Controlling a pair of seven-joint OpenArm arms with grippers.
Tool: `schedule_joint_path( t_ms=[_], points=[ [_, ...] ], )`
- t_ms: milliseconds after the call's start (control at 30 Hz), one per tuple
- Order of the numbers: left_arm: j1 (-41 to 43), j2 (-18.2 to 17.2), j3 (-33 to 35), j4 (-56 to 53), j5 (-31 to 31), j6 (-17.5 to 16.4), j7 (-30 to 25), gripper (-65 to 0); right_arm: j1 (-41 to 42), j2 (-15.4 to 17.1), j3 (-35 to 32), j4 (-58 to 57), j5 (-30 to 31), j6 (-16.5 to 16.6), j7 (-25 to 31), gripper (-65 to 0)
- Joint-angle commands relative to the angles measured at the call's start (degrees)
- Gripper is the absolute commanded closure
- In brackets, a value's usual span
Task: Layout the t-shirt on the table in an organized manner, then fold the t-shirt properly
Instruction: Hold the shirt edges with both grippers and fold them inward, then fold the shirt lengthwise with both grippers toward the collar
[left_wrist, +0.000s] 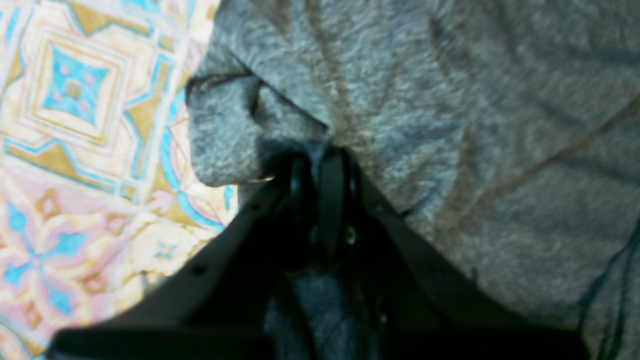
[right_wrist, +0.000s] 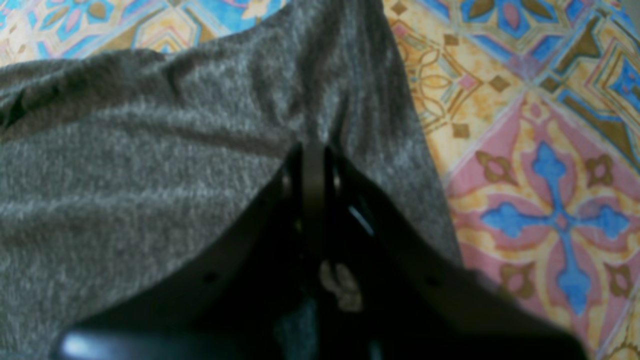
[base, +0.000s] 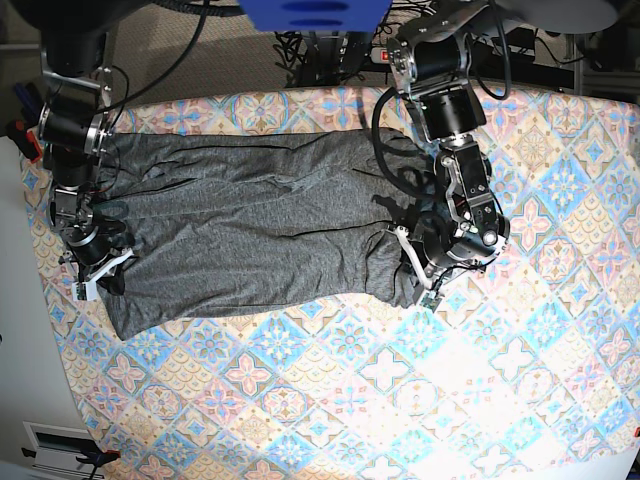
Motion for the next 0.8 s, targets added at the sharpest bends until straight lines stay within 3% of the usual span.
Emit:
schedule_joint_path(
  t_ms=[0,167,333,500,700,767],
  points=[
    [-1.60,1.08,0.41,3.58,-1.09,-0.17,-0.64,0.0,1.29,1.08,0.31,0.76,0.38,0.33,-0.12,0.0],
    [-1.95,1.17,7.35,9.73,-0.83,-0.17,2.53,0.0,0.67,1.16,5.41,0.76,0.21,0.33,-0.12,0.0],
    [-1.51,0.90,10.43,12.99,-1.00,-0.17,2.88,0.0,-5.22,0.90,9.81,1.46,0.21,0.33,0.05,0.0],
    [-0.37,0.82,10.43,14.13,-1.09,-0.17,2.88,0.0,-5.57,0.81,13.32,13.86,0.12,0.33,-0.39,0.0],
    [0.69,0.73,10.43,14.22,-1.09,-0.17,2.61,0.0,-12.60,0.73,14.29,29.42,0.38,0.16,-8.39,0.0],
    [0.78,0.64,11.31,14.22,-0.83,-0.17,2.79,0.0,-13.92,-1.03,17.28,34.43,0.38,0.16,-11.38,0.0]
  ],
)
